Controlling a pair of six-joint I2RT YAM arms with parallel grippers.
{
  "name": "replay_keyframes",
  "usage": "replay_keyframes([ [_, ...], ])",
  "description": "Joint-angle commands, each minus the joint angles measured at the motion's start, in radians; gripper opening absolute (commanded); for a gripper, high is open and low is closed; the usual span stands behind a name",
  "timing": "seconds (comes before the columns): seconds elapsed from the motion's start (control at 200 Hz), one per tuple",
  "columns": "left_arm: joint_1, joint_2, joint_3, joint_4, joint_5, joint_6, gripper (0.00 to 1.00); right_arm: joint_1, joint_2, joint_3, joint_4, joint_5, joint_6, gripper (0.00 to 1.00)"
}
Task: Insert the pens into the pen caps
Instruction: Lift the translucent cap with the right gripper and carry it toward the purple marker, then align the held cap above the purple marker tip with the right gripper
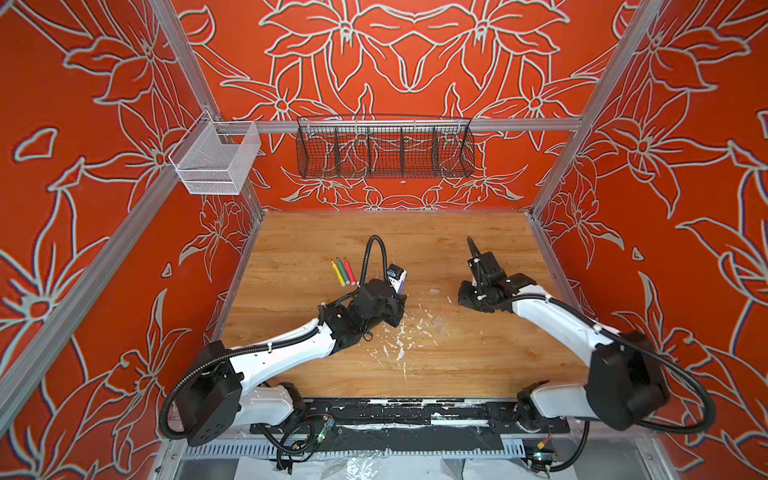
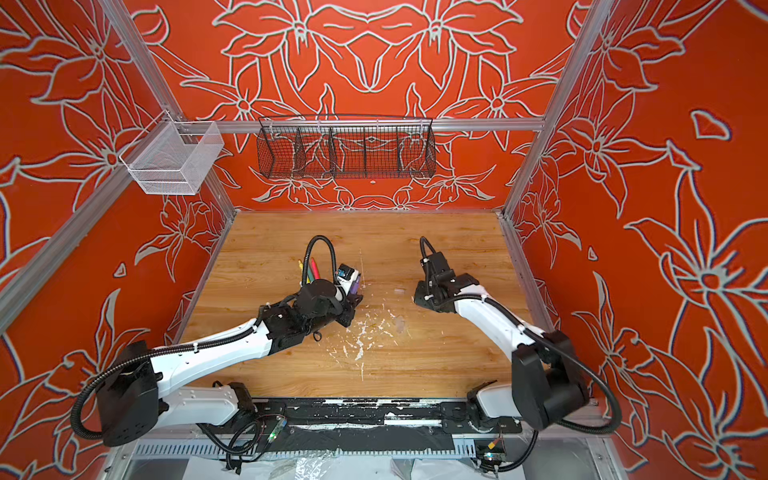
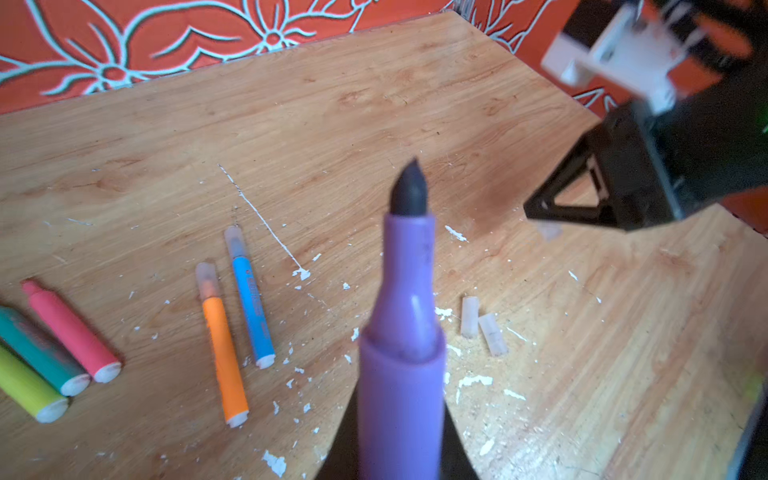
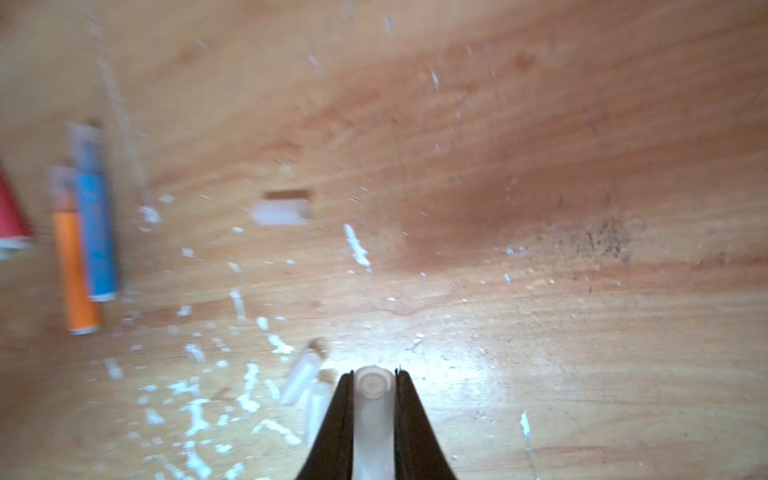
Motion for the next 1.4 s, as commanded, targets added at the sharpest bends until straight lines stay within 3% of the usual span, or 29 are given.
replay_keyframes([
  [0.0,0.001,0.018,0.024,0.043,0.118,0.030,0.00,0.001,-0.088,0.084,0.069,-0.054,0.063,0.12],
  [0.07,0.001,0.032,0.028,0.054,0.182,0.048,0.00,0.001,-0.147,0.081,0.124,-0.065,0.084,0.10],
  [0.175,-0.001,0.049,0.038,0.058,0.249,0.065,0.00,0.001,-0.294,-0.097,0.386,-0.101,0.088,0.10],
  [0.33,-0.004,0.071,0.041,0.083,0.315,0.051,0.00,0.000,-0.508,-0.325,0.600,-0.106,0.105,0.10],
  [0.445,-0.012,0.101,0.059,0.077,0.362,0.068,0.00,0.001,-0.572,-0.396,0.705,-0.144,0.126,0.10],
  [0.61,-0.021,0.135,0.076,0.080,0.419,0.082,0.00,0.001,-0.504,-0.403,0.804,-0.260,0.154,0.06],
  [0.896,-0.027,0.174,0.106,0.056,0.397,0.079,0.00,0.002,-0.364,-0.409,0.973,-0.410,0.218,0.05],
  [1.391,-0.029,0.191,0.128,0.012,0.271,0.076,0.00,0.042,-0.220,-0.499,1.302,-0.474,0.346,0.06],
])
